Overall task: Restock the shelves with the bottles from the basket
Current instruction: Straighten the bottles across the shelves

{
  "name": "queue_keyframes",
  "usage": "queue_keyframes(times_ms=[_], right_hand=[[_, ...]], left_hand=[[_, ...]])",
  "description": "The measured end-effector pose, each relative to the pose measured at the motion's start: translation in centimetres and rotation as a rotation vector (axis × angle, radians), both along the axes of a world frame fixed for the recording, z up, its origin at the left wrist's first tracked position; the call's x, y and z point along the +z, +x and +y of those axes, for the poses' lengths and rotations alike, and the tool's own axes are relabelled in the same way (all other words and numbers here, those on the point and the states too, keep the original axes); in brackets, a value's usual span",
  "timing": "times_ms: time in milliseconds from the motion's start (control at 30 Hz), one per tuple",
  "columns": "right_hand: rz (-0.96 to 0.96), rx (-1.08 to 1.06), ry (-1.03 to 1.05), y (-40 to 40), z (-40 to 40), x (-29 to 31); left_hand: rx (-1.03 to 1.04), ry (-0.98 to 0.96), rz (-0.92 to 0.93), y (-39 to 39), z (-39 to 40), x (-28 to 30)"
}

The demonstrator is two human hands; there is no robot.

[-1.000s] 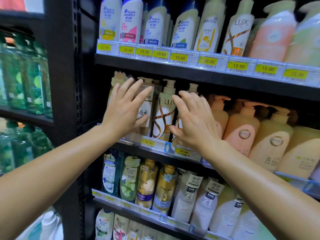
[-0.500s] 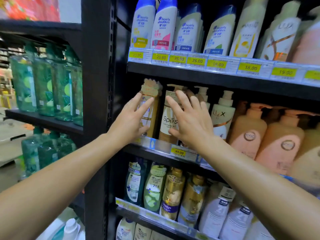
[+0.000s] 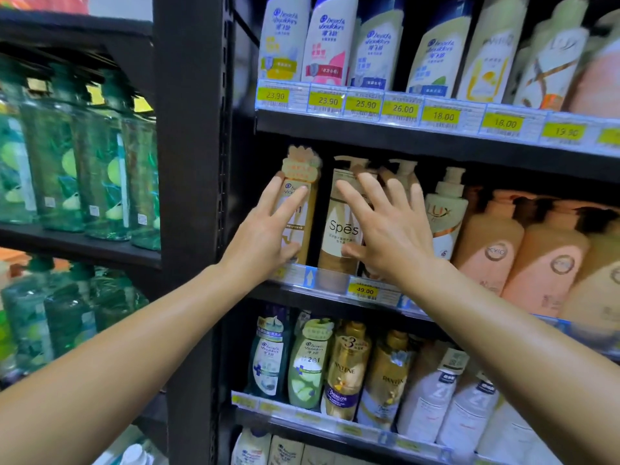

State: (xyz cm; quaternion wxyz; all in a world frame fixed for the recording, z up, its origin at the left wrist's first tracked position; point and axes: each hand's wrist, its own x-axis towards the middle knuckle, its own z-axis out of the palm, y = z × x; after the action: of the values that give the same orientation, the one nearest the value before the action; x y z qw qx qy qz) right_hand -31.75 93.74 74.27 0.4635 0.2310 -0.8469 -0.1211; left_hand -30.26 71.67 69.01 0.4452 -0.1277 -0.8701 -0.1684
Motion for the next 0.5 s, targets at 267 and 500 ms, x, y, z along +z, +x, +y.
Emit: queue_keyframes(times_ms=[267, 500], right_hand=[[0.03, -0.052, -0.033, 0.79, -0.03, -0.55], [0.008, -0.093, -0.028, 0.76, -0.43, -0.91]], left_hand=[[-0.046, 0.053, -0.02, -0.25, 0.03, -0.33], [-0.075, 0.089, -0.031, -0.23, 0.12, -0.57]])
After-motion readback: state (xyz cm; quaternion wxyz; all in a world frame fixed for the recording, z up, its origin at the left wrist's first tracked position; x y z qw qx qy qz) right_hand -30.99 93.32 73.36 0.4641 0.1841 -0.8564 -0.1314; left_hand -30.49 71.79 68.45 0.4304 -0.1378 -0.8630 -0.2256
